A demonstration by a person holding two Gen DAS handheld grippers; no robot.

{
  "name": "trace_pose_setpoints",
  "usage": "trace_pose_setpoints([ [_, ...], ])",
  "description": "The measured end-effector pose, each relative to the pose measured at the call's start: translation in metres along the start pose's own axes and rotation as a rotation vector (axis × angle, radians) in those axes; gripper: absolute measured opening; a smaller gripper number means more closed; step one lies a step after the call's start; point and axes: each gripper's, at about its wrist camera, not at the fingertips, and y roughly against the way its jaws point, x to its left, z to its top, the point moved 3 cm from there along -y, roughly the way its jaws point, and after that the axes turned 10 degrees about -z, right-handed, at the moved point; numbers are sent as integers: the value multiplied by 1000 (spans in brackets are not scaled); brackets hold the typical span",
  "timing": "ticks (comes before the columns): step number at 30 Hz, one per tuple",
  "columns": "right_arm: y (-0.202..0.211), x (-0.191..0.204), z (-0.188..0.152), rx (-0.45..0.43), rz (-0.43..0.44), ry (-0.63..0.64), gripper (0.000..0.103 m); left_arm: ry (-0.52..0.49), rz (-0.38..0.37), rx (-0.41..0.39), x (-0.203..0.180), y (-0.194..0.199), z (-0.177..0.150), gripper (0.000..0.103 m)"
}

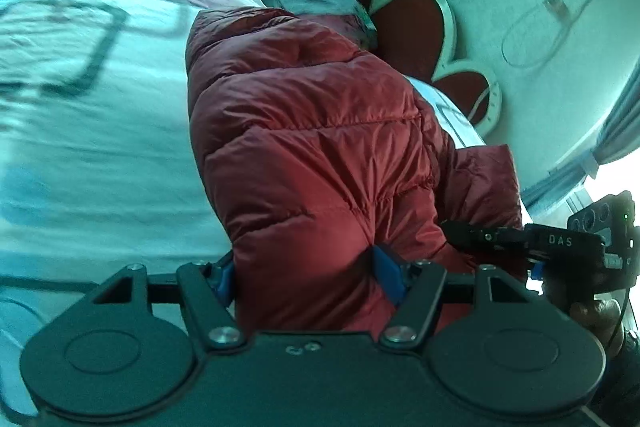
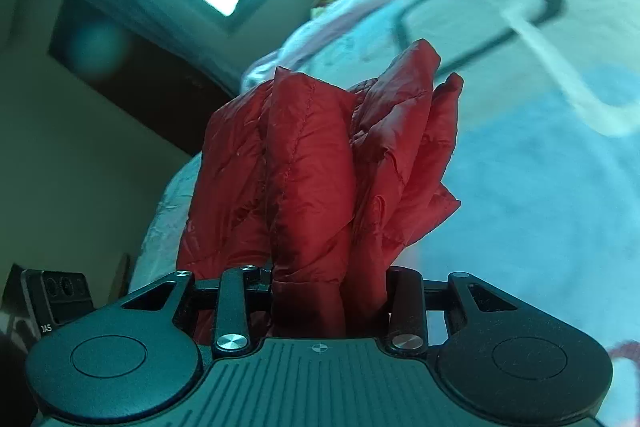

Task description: Fold large clothes

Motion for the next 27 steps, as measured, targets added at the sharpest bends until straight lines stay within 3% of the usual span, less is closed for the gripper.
trace_pose_setpoints([
  [10, -84, 103, -14, 41, 57, 59, 37, 36, 75, -52, 78, 92, 15, 65],
  [18, -169, 172, -38, 100, 89, 42, 37, 82, 128, -39, 160, 153, 19, 65],
  [22, -211, 181, -54, 137, 80, -12, 37, 97, 132, -5, 190, 156, 19, 66],
  [27, -251, 150, -74, 154, 42, -137, 37, 140, 119, 33, 225, 138, 4, 75],
])
